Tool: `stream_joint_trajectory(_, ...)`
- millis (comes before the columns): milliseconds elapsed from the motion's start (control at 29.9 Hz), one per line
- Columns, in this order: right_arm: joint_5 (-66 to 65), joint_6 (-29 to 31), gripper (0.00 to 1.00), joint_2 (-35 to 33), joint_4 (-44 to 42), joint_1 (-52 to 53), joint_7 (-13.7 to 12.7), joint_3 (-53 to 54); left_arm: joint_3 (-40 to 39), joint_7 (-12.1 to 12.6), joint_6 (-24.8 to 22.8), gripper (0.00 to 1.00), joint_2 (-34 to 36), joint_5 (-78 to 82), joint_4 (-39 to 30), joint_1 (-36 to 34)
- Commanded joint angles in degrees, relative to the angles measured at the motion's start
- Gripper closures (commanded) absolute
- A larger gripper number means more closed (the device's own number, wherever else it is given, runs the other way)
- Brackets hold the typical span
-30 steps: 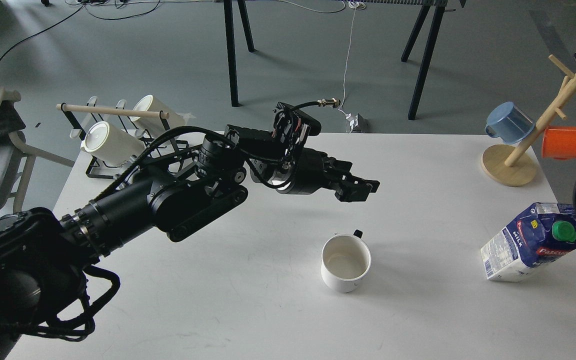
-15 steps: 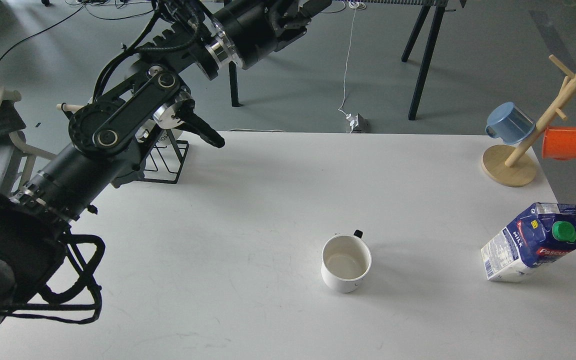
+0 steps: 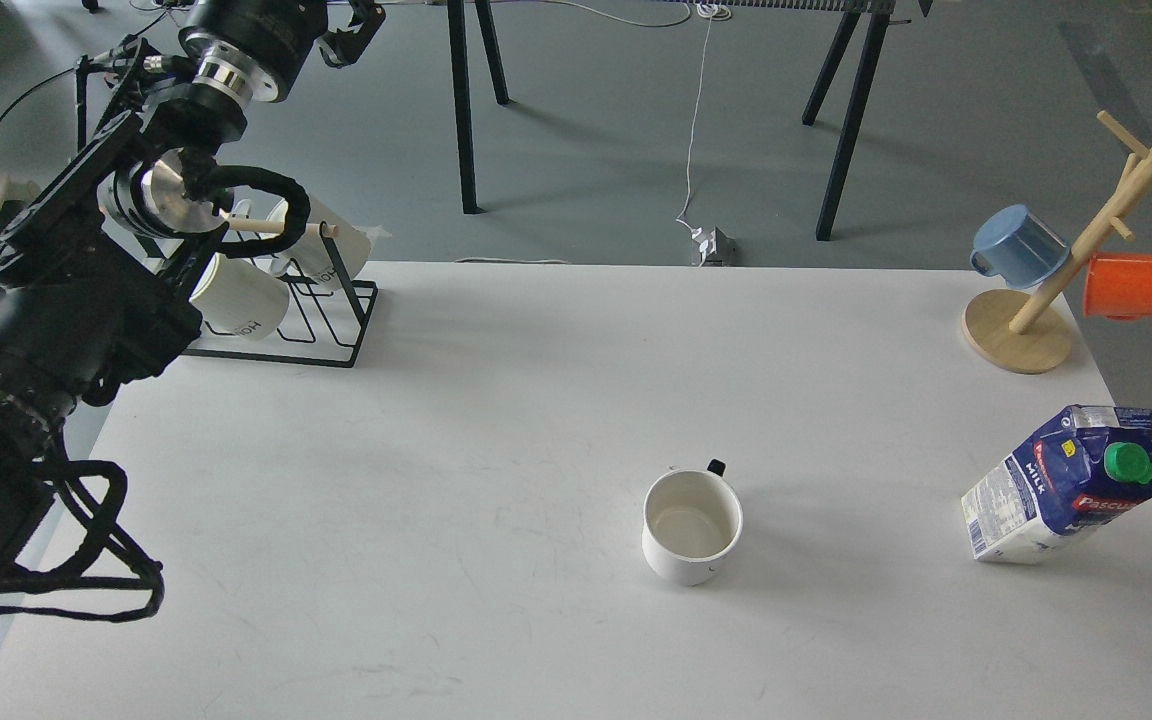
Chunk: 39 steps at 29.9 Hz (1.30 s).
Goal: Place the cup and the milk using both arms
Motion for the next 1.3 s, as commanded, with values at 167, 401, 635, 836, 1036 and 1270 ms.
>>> stream_joint_trajectory(167,-2.87,0.00,0.01,10.74,1.59,-9.80,-0.61,-7.24,0.25,-0.05,0.31,0.00,1.27,-1.12,0.05,0.11)
stream_joint_trajectory(401,-5.87,0.00,0.01,13.82,0.45,-2.17,-0.87,-13.30,0.69,0.03,0.40,0.00,1.36,-0.94,-0.13,0.20)
stream_joint_trajectory(635,-5.87,0.00,0.01,13.91,-1.58,6.10,-2.80,-21.04,0.78,0.12,0.40,0.00,1.79,-0.68,-0.13,0.29)
stream_joint_trajectory(836,-5.87,0.00,0.01,13.91,-1.67,6.28,-2.80,-20.87,0.78,0.12,-0.12,0.00,3.90,-0.59,-0.04,0.38)
stream_joint_trajectory(1036,-5.78,0.00,0.01,13.91,-2.72,6.46,-2.63,-19.82,0.78,0.03,-0.57,0.00,4.34,-0.59,-0.13,1.52)
stream_joint_trajectory(1270,-5.87,0.00,0.01,13.82,-3.16,7.07,-2.54,-18.67,0.69,0.03,-0.83,0.00,4.78,-0.59,-0.13,1.61)
